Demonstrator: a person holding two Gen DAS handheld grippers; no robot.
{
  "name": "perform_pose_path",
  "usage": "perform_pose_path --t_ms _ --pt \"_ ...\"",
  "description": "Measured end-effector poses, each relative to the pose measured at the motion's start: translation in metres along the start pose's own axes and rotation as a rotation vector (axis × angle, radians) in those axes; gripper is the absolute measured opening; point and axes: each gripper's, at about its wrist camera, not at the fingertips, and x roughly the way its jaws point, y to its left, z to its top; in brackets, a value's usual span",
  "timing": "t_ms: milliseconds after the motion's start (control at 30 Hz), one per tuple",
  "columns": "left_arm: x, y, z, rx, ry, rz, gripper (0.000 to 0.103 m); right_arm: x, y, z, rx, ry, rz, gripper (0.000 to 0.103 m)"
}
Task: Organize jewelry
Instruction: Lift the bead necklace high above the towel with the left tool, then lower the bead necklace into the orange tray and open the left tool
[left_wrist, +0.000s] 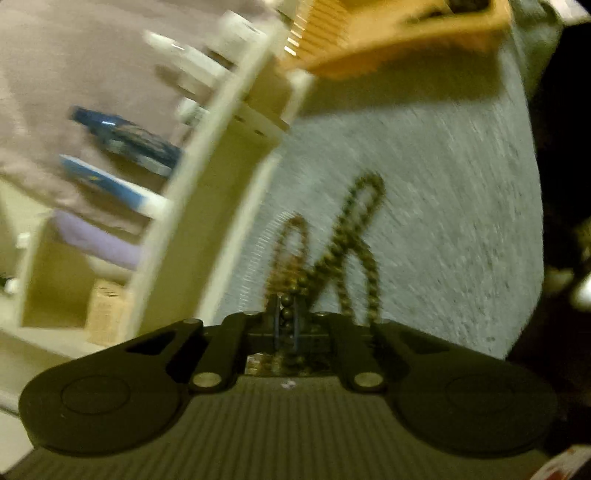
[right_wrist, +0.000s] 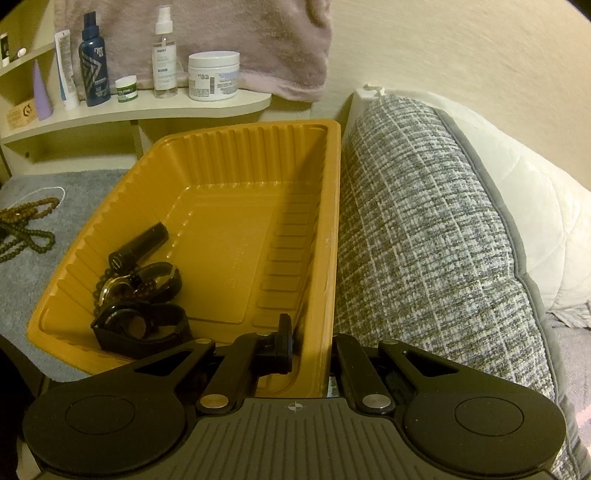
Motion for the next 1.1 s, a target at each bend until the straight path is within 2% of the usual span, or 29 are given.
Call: perform_pose_path --t_ms 167,400,800,1100 --pt "-0.037 0.037 0.005 -0.141 -0.101 0.088 0.006 -0.001 0.001 0.001 -0.006 -0.006 0.000 0.004" --pt "-0.084 0.094 0.021 -0.271 -0.219 0.175 0.006 -0.004 0.002 0.001 -0.009 -0.016 -0.003 0.004" --pt "-0.147 0.163 0.060 -0.317 -0.389 0.287 0.006 -0.006 0.004 0.003 -0.021 -0.025 -0.005 0.004" --pt "-0.174 0.194 0.091 -0.340 -0.499 0.312 0.006 -0.007 0.005 0.005 -0.029 -0.033 -0.003 0.004"
